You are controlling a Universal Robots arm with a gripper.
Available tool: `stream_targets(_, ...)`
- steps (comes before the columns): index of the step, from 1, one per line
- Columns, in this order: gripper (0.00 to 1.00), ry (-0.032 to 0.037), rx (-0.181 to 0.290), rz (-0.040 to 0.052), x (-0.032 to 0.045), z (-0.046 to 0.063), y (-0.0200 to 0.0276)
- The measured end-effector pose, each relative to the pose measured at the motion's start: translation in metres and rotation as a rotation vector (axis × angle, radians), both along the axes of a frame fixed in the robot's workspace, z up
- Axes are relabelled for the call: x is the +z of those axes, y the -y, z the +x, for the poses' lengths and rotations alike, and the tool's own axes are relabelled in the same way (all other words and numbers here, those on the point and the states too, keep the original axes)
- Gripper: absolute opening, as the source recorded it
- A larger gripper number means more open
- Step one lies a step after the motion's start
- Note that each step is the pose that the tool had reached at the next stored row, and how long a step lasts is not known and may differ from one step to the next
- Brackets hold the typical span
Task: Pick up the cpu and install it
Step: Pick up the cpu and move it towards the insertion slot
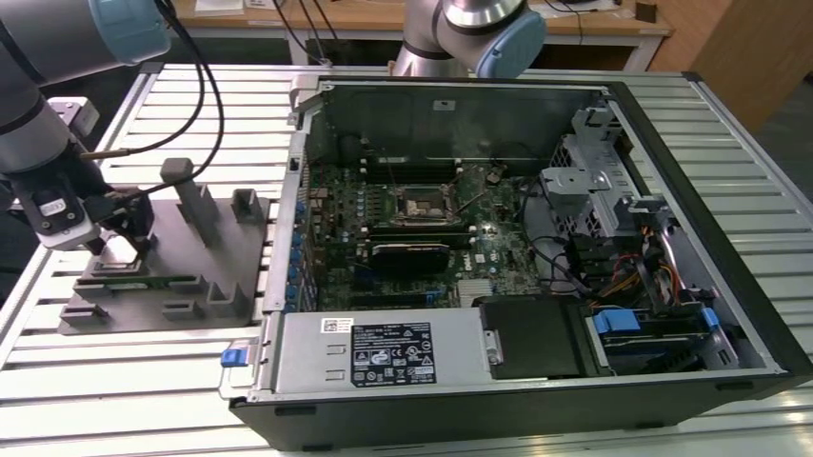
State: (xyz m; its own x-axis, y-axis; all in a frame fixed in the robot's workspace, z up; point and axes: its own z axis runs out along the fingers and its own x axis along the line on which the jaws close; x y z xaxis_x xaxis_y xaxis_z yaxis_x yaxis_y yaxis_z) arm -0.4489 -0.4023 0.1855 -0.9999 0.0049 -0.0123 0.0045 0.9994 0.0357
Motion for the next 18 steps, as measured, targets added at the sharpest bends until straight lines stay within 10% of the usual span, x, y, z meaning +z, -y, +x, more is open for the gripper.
stream_targets(18, 0.53, 0.0004, 0.000, -0.0034, 0.0116, 0.000, 0.0005)
